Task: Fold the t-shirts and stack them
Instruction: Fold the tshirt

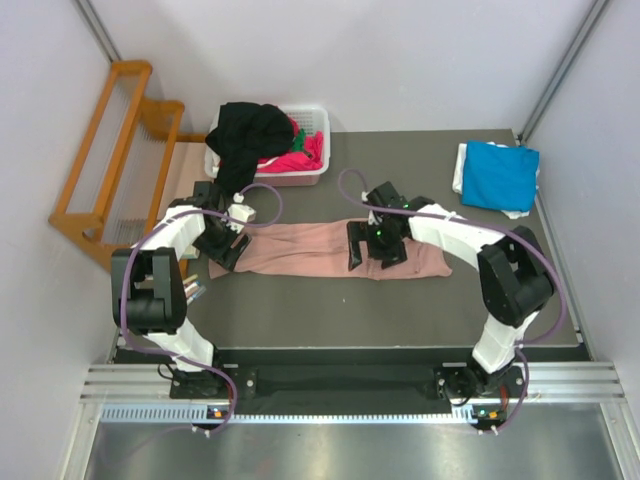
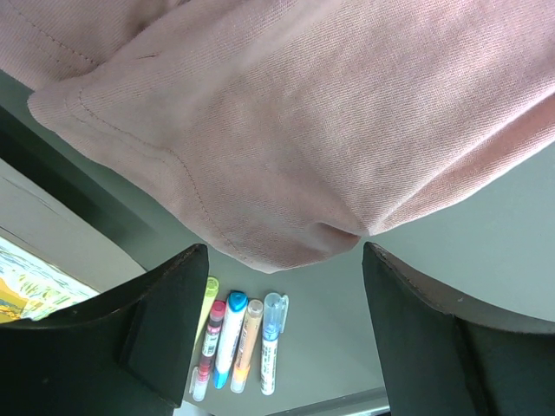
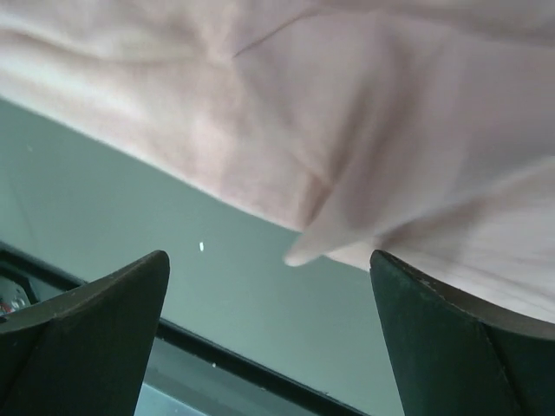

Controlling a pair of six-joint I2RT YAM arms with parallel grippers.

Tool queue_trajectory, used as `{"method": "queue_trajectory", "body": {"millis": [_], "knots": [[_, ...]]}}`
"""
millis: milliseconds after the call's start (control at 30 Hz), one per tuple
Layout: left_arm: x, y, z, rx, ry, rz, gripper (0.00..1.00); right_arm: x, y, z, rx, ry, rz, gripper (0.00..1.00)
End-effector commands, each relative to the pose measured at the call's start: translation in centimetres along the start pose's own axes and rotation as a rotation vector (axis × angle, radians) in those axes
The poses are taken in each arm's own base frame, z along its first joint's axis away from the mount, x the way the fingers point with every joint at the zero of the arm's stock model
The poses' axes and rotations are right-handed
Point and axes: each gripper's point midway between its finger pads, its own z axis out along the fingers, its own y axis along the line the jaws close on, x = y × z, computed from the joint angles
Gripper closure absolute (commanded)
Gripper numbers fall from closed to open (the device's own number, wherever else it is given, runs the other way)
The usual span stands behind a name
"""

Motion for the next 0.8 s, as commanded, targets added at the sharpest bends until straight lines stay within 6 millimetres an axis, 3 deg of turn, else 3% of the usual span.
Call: {"method": "queue_trajectory", "body": {"millis": [0,200,333,633,767], "knots": [[-0.4,-0.1,-1.2,-0.005,-0.031,0.02,0.24,-4.2,-0.3,-4.9,0.001,-0.153,-0.018,0.01],[-0.2,0.0,-1.3,-0.015,-0.028,0.026,0.24,-6.3,-2.5,-7.3,-0.004,-0.214,0.06,0.0],[-0.4,0.0,-1.6,-0.016,-0.033,0.027,0.24,-5.2,-5.5,-5.3,0.033,-0.179,0.181,0.01],[-0.4,-0.1,-2.1,-0.02,-0.043,0.032,0.24,-3.8,-9.1,-0.2,0.067,-0.136,0.391,0.03],[-1.3,0.0,-3.8,-0.032,-0.088,0.031,0.23,-3.7,-12.0,-0.1,0.159,-0.164,0.509,0.03]]}}
